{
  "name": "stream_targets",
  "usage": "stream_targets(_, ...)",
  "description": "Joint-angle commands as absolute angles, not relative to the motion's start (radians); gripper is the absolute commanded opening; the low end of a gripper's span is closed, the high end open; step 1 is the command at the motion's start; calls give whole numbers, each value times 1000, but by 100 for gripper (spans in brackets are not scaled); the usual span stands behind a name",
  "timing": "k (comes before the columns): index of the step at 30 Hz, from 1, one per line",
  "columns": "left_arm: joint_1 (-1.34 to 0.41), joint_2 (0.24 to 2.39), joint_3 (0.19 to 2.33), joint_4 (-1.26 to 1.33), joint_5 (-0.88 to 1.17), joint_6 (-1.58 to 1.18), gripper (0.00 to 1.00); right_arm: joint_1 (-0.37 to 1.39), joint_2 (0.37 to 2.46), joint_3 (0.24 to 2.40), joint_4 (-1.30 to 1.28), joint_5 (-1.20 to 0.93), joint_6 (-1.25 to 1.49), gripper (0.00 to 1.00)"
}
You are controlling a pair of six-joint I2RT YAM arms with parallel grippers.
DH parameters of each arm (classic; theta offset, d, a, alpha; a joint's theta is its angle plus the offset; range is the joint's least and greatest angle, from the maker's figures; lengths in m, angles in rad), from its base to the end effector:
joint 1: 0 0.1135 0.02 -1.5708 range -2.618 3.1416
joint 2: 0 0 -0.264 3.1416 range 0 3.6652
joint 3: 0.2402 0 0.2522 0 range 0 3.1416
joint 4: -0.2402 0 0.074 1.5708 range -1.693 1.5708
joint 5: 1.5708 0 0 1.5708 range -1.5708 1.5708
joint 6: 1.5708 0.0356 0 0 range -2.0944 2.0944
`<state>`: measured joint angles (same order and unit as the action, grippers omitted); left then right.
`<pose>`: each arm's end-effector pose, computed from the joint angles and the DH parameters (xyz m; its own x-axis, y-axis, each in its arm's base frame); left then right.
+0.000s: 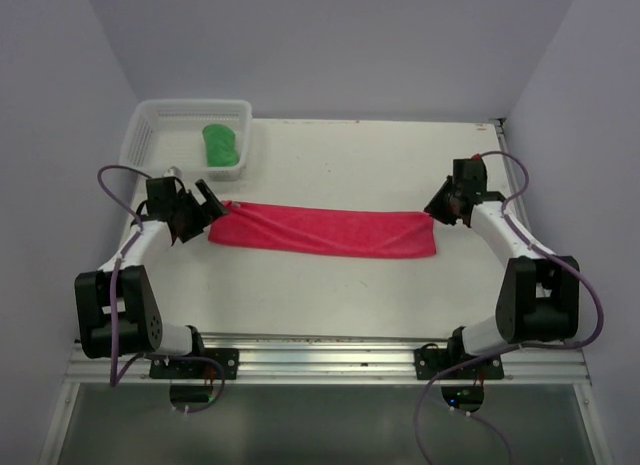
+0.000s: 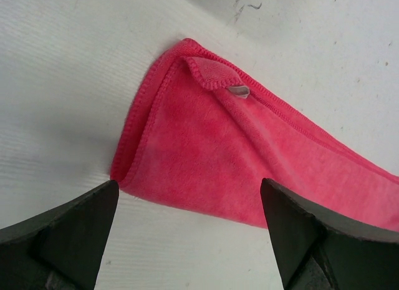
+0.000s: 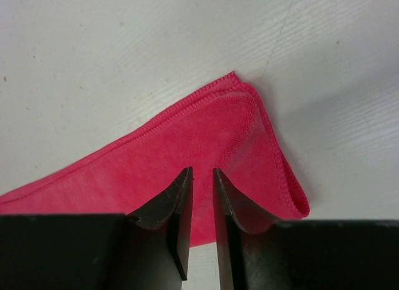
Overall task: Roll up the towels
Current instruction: Fold the towel
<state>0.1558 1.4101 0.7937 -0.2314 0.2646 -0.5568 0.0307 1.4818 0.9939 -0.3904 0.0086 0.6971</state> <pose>0.2820 0.0349 0.2002 -0.6400 -0.6169 -0.4581 -0.3735 0.7708 -0.5161 0.3109 0.0092 0.2303 -0.6060 0.6237 -0.4938 0.4746 0.7816 0.4048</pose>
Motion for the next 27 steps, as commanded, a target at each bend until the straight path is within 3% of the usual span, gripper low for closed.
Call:
stream_targets(1, 156, 1358, 755, -253, 201, -459, 100, 44, 1434, 950, -344, 5, 664, 21)
stream_targets(4, 156, 1359, 745, -236, 204, -440, 100, 77, 1442, 930, -319, 5, 631, 11)
stream_targets(10, 155, 1373, 759, -196, 249, -425, 100, 182, 1506, 943, -314, -17, 568, 3)
stream_targets(13, 146, 1387, 767, -199, 244, -416, 89, 209, 1531, 940, -310, -28, 558, 2)
stream_targets(17, 143, 1407, 756, -198, 244, -426, 62, 230, 1598, 943, -308, -38, 549, 1)
stream_targets(20, 138, 1410, 744, -195, 238, -433, 50, 230, 1626, 940, -298, -40, 546, 1)
stream_targets(27, 133, 1430, 749, -212, 213, -428, 42, 233, 1661, 940, -287, -54, 543, 1)
